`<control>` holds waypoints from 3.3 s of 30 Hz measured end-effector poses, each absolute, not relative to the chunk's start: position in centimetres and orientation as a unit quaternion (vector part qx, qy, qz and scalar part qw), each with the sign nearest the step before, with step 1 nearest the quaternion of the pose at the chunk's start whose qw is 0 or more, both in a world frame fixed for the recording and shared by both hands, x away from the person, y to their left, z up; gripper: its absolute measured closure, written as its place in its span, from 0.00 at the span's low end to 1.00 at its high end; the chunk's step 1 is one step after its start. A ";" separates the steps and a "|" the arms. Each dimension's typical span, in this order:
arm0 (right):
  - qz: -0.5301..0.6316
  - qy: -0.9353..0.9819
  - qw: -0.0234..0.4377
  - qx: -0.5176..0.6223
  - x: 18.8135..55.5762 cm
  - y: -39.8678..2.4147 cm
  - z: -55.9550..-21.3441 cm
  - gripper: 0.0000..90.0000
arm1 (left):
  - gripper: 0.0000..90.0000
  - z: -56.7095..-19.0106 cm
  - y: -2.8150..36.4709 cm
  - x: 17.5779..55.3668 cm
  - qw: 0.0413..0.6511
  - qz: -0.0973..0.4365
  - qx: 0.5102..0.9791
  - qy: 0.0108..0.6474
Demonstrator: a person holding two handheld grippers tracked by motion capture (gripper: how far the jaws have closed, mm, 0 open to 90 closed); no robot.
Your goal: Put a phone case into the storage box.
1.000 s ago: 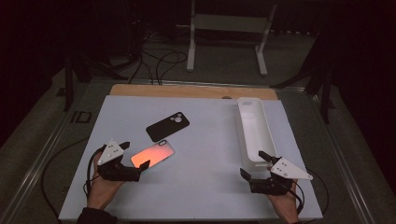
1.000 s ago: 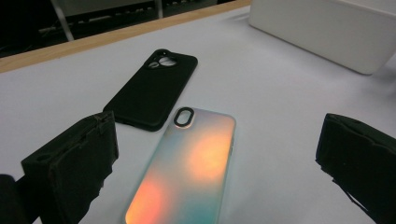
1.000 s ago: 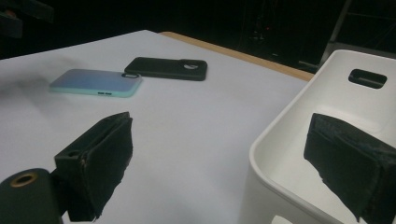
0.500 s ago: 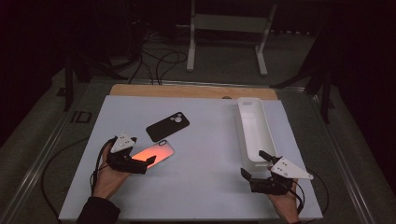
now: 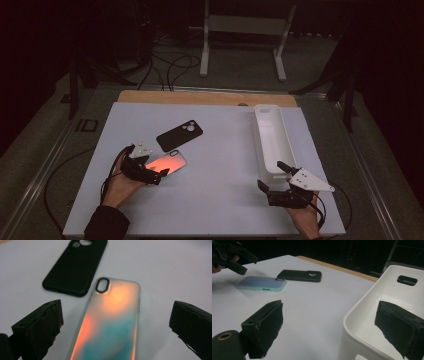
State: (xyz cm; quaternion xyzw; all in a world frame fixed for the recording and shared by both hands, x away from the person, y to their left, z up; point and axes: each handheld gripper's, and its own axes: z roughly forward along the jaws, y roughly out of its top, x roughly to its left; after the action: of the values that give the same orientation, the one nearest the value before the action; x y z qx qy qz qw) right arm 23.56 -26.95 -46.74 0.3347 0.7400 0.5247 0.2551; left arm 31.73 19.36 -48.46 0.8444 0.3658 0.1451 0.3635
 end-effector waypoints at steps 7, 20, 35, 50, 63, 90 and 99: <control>0.524 0.741 0.254 0.335 23.6 -26.9 -46.8 0.09 | 0.00 -49.1 19.1 32.2 0.342 0.133 0.856 0.365; 0.524 0.742 0.252 0.336 23.6 -26.9 -46.9 0.09 | 0.00 -50.2 19.1 32.8 0.305 0.108 0.874 0.363; 0.524 0.742 0.252 0.334 23.6 -26.9 -46.9 0.09 | 0.00 -50.6 19.1 33.1 0.284 0.100 0.881 0.366; 0.525 0.741 0.250 0.335 23.6 -26.9 -46.8 0.09 | 0.02 -51.5 19.1 32.9 0.248 0.091 0.892 0.366; 0.523 0.744 0.247 0.333 23.7 -26.7 -46.9 0.09 | 0.15 -51.2 19.2 32.8 0.242 0.098 0.887 0.380; 0.526 0.741 0.234 0.345 24.3 -26.7 -45.7 0.09 | 0.19 -48.2 18.5 30.3 0.295 0.166 0.861 0.380; 0.533 0.741 0.218 0.347 25.1 -26.3 -44.8 0.09 | 0.19 -46.0 17.1 29.5 0.327 0.193 0.852 0.360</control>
State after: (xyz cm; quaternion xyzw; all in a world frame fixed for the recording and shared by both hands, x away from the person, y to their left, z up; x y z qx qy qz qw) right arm 25.10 -26.31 -44.76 0.3466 0.7407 0.5328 0.2177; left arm 29.49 17.10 -45.97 0.8523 0.3596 0.1935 0.3268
